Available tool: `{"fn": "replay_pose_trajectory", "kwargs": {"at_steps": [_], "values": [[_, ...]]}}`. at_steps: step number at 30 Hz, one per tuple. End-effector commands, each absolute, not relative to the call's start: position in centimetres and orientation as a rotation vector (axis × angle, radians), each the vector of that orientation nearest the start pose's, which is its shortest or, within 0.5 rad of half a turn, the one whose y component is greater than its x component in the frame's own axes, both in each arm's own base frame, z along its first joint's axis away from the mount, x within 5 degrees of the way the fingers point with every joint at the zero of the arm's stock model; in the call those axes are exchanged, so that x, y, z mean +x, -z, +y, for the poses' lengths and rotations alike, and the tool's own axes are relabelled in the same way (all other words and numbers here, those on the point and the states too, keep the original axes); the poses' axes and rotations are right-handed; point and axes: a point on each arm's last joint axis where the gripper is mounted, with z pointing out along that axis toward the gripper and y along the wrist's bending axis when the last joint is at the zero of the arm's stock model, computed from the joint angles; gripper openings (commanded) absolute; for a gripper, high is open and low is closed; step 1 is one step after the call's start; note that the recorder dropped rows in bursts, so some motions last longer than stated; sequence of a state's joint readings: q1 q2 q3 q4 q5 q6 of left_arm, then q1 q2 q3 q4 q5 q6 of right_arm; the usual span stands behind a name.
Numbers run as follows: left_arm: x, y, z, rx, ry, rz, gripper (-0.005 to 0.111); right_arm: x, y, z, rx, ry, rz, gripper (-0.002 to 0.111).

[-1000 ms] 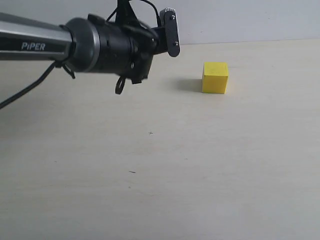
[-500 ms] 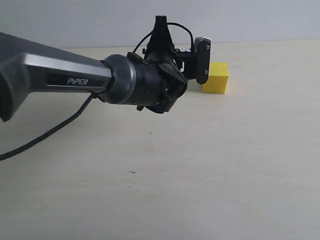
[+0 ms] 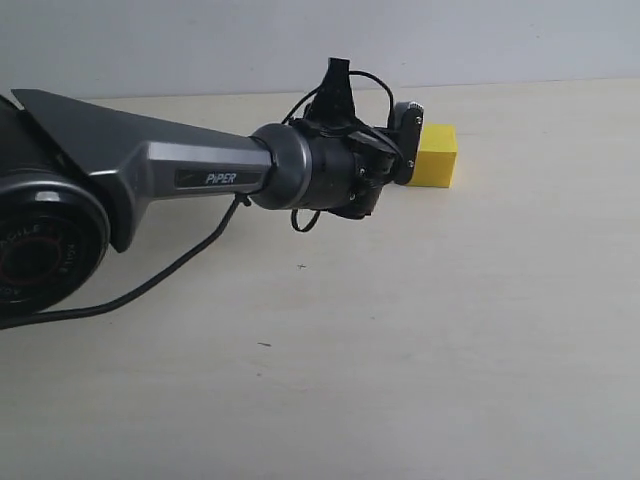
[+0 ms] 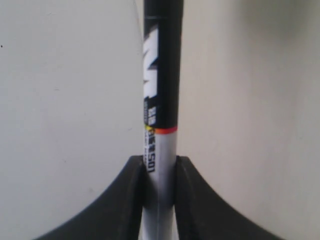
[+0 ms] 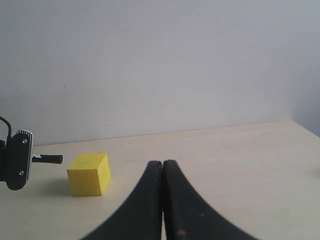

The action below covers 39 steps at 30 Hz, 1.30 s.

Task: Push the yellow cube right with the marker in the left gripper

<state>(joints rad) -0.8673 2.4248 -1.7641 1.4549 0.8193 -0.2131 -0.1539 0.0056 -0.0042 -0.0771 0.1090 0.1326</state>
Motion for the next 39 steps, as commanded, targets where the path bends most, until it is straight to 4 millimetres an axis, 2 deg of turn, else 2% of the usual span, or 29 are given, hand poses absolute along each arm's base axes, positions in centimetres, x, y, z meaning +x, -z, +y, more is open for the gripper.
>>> {"fn": "replay_pose_trajectory", "kwargs": {"at_steps": [1,4,12,24,32,35,39], "values": [[39.1,-12.2,-33.3,1.638,-1.046,1.566,0.000,5.6,-20.3,-1.0,0.176,0.085,1.582,0.000],[39.5,-11.7,-32.9,1.684,-0.973,1.588,0.000,5.6,-20.3,-1.0,0.176,0.085,1.582,0.000],[39.5,-11.5,-34.0,1.729,-0.845,1.505,0.000,5.6,-20.3,-1.0,0.176,0.085,1.582,0.000],[40.4,-11.5,-32.8,1.693,-0.845,1.554,0.000,5.6,-20.3,-1.0,0.176,0.085,1.582,0.000],[40.1,-11.7,-33.9,1.720,-0.785,1.497,0.000,5.6,-20.3,-1.0,0.176,0.085,1.582,0.000],[39.8,-12.1,-34.6,1.680,-0.715,1.540,0.000,5.6,-20.3,-1.0,0.176,0.085,1.582,0.000],[39.7,-12.1,-34.8,1.688,-0.710,1.533,0.000,5.6,-20.3,-1.0,0.176,0.085,1.582,0.000]]}}
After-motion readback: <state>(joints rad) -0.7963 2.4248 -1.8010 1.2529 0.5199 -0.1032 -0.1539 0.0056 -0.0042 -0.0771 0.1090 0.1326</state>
